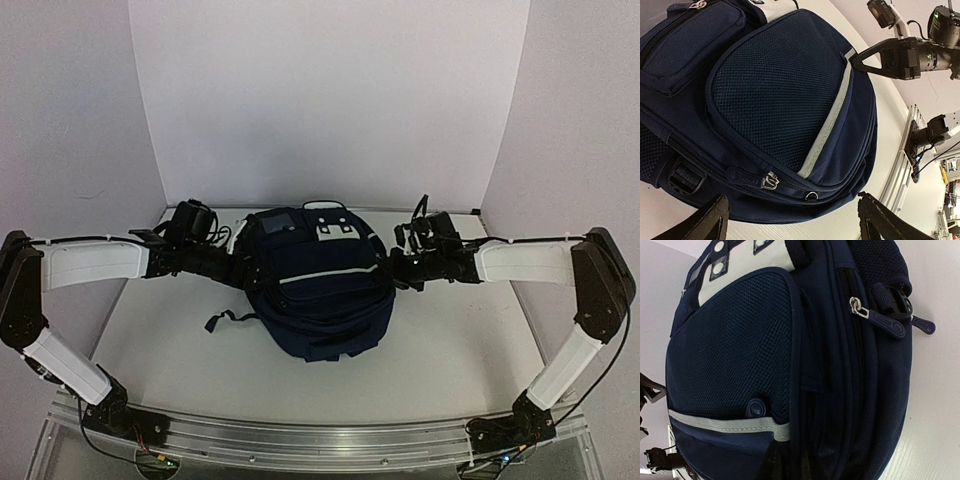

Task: Pack the student bag
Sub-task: Adjust the stationery in the student bag.

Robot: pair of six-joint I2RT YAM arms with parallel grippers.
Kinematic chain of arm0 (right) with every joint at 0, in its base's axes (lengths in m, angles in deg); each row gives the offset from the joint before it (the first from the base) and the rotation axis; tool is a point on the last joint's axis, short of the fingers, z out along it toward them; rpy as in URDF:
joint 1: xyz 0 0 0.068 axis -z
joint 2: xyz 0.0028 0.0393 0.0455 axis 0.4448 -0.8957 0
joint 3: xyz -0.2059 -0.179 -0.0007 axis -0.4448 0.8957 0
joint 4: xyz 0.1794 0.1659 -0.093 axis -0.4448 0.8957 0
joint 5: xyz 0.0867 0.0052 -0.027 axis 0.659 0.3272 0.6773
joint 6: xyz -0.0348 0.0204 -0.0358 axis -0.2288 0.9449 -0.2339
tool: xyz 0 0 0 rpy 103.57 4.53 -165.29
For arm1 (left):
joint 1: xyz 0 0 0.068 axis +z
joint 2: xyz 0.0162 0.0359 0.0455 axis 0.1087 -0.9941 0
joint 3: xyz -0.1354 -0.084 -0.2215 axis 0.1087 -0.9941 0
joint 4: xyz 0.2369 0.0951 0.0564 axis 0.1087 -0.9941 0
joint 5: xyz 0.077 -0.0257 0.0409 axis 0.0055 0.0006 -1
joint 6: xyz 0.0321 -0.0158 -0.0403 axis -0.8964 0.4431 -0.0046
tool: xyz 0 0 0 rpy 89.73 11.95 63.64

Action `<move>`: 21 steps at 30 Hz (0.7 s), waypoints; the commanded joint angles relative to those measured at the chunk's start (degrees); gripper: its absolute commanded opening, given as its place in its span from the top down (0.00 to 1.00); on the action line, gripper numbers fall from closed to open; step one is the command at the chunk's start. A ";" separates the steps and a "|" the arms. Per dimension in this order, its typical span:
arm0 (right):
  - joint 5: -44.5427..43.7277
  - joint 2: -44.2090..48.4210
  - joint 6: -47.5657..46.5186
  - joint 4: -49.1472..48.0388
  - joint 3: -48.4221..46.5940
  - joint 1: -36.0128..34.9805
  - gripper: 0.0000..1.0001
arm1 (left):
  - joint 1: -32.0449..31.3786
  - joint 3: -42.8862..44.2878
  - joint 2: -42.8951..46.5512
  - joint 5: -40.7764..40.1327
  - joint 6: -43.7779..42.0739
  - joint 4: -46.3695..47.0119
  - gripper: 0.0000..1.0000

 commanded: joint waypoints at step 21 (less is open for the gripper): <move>10.89 -11.33 -13.19 -1.12 -12.21 11.77 1.00 | -2.44 10.61 -11.34 -4.25 -19.01 2.65 0.42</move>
